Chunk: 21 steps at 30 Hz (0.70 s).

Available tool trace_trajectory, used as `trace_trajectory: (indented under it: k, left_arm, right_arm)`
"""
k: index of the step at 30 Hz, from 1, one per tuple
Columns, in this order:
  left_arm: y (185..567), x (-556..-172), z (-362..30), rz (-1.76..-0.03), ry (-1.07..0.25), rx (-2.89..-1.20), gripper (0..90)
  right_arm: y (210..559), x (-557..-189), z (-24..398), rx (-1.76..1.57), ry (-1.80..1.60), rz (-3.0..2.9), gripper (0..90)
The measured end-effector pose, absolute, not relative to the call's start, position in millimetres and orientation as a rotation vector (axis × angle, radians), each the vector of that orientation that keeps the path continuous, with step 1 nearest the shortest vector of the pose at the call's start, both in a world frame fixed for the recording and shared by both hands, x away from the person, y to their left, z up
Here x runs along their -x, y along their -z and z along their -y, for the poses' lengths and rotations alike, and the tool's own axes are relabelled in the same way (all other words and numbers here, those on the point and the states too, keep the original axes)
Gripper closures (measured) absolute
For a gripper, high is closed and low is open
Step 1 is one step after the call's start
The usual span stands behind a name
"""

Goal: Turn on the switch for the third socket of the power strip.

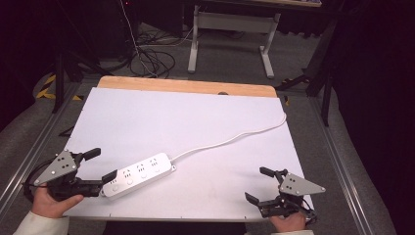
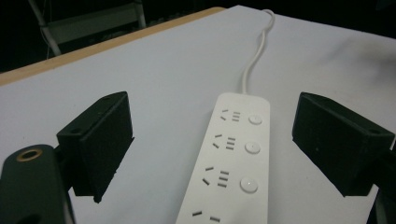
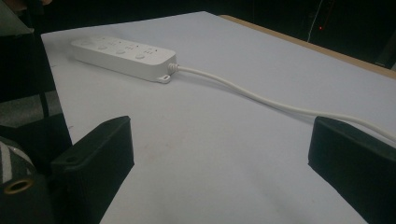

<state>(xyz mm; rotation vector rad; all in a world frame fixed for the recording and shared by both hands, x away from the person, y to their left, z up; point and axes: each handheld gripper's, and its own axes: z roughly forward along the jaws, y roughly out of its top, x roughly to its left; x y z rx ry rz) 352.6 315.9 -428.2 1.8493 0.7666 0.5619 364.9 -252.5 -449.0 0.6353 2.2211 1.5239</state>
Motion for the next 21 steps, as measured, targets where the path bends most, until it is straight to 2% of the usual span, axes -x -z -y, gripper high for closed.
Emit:
trace_trajectory:
  k: [10, 17, 21]
  left_arm:
    - [445, -348, -322, -0.793, -0.537, -1.898, 12.9]
    - [464, -339, -330, -0.884, -0.464, -1.844, 12.9]
    - [466, -335, -331, -0.879, -0.508, -1.863, 12.8]
  right_arm:
    - [449, -365, 252, -0.637, -1.525, -2.223, 6.9]
    - [450, -366, 252, -0.644, -1.519, -2.230, 6.8]
    - [450, -366, 251, -0.646, -1.514, -2.234, 6.8]
